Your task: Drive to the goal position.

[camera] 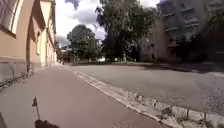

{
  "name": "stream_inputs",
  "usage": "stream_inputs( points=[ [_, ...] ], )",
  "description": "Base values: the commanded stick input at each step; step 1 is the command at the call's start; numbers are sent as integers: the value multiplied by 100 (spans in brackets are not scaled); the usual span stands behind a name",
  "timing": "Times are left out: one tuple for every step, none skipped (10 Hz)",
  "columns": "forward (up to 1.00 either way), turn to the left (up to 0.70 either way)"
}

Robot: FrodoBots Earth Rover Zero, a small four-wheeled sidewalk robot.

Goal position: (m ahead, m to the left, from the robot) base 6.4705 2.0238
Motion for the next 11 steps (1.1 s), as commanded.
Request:
stream_inputs(
  points=[
    [0, -70],
    [0, -70],
    [0, -70],
    [0, -70],
    [0, -70],
    [0, -70],
    [0, -70],
    [0, -70],
    [0, -70],
    [0, -70],
    [0, -2]
  ],
)
